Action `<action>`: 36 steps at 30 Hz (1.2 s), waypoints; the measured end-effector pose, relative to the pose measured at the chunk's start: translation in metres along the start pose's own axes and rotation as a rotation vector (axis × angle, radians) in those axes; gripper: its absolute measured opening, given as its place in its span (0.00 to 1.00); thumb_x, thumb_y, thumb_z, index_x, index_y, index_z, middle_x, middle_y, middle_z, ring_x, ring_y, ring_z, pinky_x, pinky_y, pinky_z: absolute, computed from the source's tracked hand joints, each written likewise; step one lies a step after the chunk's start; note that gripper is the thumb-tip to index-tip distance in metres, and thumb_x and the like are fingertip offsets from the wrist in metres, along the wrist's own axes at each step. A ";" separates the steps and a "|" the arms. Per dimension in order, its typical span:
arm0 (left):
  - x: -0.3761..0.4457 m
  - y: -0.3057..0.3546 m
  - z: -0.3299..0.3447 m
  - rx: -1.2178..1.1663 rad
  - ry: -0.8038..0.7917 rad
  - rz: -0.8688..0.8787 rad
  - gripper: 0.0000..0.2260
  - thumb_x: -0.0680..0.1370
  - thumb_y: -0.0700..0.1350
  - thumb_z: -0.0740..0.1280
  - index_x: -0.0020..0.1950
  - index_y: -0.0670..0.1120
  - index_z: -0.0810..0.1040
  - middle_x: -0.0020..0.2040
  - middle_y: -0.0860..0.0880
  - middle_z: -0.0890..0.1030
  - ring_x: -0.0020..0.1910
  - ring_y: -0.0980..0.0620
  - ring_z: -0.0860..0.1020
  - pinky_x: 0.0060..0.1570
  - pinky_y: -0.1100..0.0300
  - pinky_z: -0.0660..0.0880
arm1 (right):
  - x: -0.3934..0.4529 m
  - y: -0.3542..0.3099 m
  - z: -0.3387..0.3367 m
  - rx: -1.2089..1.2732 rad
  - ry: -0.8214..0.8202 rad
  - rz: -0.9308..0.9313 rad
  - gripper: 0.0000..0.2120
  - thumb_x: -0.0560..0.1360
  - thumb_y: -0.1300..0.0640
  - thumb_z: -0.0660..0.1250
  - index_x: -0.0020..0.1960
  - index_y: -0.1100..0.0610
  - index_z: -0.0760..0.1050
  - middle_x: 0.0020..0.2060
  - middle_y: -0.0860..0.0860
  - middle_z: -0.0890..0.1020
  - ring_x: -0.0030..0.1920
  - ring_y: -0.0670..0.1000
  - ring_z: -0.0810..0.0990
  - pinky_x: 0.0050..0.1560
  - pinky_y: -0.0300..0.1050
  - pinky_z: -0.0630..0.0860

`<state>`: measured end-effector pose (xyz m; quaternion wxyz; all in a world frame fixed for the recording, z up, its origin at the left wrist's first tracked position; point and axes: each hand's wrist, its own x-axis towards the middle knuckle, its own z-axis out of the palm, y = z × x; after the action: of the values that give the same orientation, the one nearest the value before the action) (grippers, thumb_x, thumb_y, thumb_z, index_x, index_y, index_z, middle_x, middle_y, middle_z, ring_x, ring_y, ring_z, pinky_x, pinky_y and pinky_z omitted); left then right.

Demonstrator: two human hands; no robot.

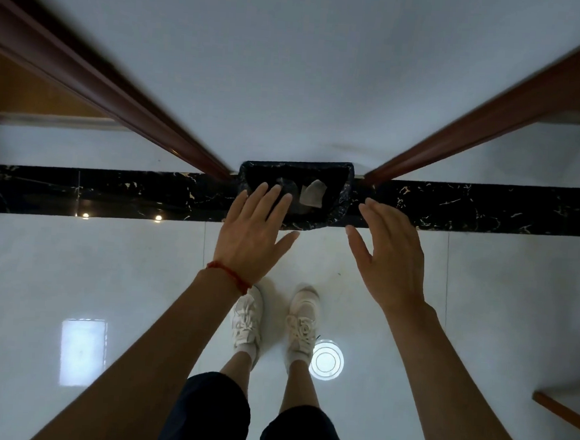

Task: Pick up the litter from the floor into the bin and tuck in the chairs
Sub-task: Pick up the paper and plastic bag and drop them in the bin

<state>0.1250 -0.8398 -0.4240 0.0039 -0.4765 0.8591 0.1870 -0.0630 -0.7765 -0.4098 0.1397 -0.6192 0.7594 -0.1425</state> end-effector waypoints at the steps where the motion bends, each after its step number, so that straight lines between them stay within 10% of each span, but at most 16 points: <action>1: -0.008 0.004 -0.011 0.004 0.000 0.007 0.24 0.75 0.49 0.67 0.66 0.37 0.70 0.65 0.36 0.72 0.66 0.37 0.67 0.66 0.41 0.60 | -0.003 -0.004 -0.008 -0.005 0.006 0.007 0.18 0.75 0.53 0.63 0.58 0.65 0.75 0.56 0.60 0.79 0.58 0.60 0.77 0.58 0.47 0.68; 17: -0.064 0.081 -0.189 0.078 -0.051 0.208 0.24 0.72 0.48 0.71 0.62 0.37 0.74 0.62 0.37 0.76 0.63 0.37 0.72 0.62 0.38 0.64 | -0.105 -0.035 -0.179 -0.010 0.241 0.319 0.20 0.75 0.51 0.61 0.59 0.64 0.75 0.57 0.61 0.78 0.58 0.61 0.76 0.58 0.56 0.70; 26: -0.057 0.169 -0.219 0.135 -0.185 0.341 0.34 0.79 0.61 0.41 0.64 0.38 0.73 0.63 0.38 0.75 0.63 0.38 0.72 0.62 0.41 0.66 | -0.164 0.003 -0.250 0.012 0.329 0.528 0.19 0.73 0.53 0.63 0.59 0.64 0.75 0.58 0.62 0.78 0.59 0.63 0.76 0.58 0.58 0.70; 36: -0.028 0.347 -0.190 0.181 -0.241 0.533 0.36 0.79 0.60 0.39 0.61 0.36 0.75 0.59 0.36 0.77 0.60 0.36 0.74 0.58 0.38 0.70 | -0.230 0.112 -0.318 0.027 0.349 0.679 0.20 0.71 0.56 0.71 0.60 0.63 0.75 0.59 0.61 0.78 0.58 0.62 0.77 0.59 0.57 0.69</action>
<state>-0.1115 -0.7134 -0.1322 0.0991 -0.2066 0.9603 0.1592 -0.2426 -0.5152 -0.1528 0.0555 -0.2970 0.9317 -0.2016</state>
